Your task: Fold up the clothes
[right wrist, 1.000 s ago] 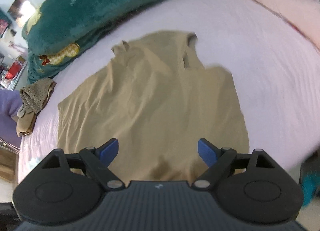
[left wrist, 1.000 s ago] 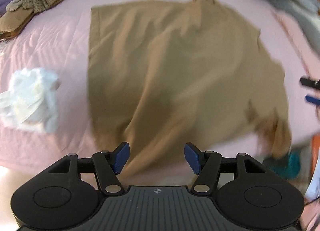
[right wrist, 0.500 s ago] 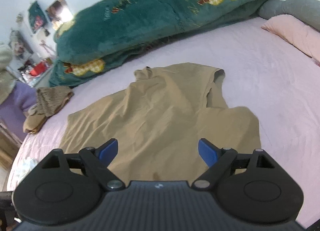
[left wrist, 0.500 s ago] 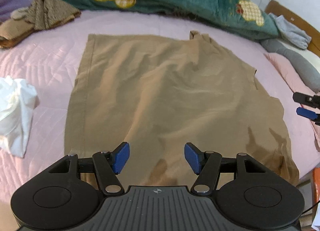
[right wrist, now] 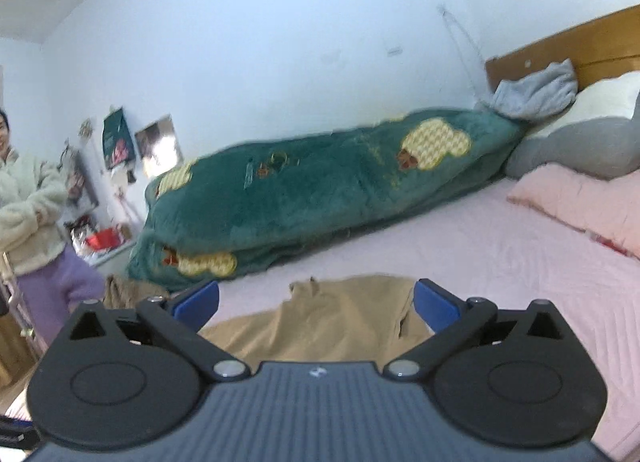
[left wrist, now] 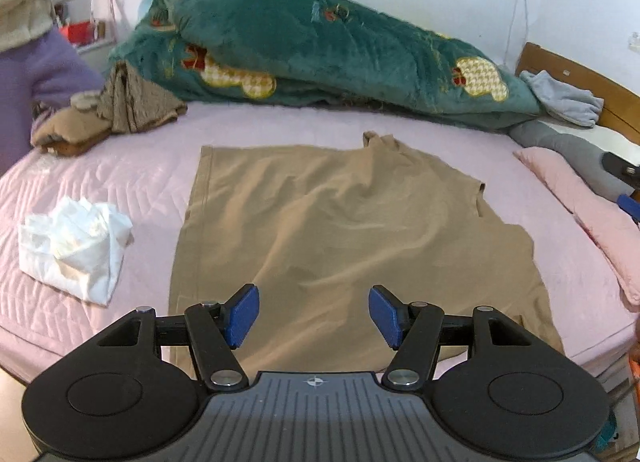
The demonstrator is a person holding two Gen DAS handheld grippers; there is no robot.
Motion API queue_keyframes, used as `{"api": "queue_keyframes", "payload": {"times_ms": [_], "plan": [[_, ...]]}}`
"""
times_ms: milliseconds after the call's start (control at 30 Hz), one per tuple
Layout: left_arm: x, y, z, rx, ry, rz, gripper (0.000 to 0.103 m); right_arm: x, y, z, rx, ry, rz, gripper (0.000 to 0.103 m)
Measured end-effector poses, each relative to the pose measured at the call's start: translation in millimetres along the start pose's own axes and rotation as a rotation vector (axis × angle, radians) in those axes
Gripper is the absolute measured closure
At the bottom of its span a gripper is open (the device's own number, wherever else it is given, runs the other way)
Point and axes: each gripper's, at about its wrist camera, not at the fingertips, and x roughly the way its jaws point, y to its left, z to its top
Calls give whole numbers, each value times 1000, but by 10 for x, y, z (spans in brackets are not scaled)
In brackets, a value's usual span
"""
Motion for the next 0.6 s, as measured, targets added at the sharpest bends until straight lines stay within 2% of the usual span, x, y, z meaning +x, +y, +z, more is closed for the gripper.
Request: {"api": "queue_keyframes", "payload": {"times_ms": [133,267,333,400,500,600], "plan": [[-165,-49,51,14,-29,7,40,-17,46,113,3,-10,-27,0],[-161,-84,181,12,-42,0,40,-99,17,277,0,-26,-60,0],[-159,-148,254,25,-57,-23,40,-232,-41,361,0,-76,-78,0],[-137,-215,317,41,-78,-40,40,-400,-86,461,-39,-166,-87,0],[-44,-289,386,42,-84,-57,40,-501,-168,576,-62,-205,-72,0],[42,-337,426,49,-78,-74,40,-556,-199,573,-58,-245,-100,0]]}}
